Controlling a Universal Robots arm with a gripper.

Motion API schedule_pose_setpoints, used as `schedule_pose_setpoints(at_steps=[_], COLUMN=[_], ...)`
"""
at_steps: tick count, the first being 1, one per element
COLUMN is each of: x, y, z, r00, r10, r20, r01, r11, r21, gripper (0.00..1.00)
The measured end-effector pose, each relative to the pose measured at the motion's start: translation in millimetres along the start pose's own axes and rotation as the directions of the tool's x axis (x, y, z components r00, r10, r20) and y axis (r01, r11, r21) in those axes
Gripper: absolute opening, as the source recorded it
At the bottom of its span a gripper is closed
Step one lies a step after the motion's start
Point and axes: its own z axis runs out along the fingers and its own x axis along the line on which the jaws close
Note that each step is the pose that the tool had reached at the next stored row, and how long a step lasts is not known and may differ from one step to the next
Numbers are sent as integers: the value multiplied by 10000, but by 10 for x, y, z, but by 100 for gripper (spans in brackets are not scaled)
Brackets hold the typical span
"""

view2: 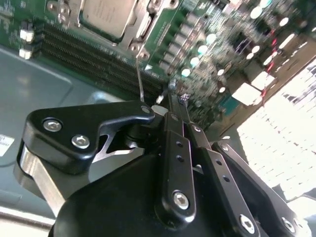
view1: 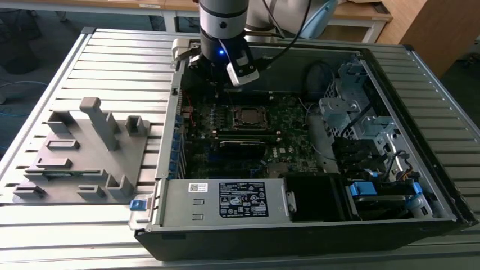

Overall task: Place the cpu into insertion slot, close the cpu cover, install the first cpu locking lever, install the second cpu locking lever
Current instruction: 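Install the first cpu locking lever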

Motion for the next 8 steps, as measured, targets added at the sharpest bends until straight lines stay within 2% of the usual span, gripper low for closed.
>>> schedule_pose_setpoints(at_steps=[4,6,8], x=[0,0,0], y=[-2,-3,-4], z=[9,14,18], r00=[10000,10000,10000], r10=[-4,-6,-7], r20=[-19,-30,-39], r01=[3,5,5], r11=[9996,9988,9982], r21=[-294,-479,-592], gripper=[10,10,10])
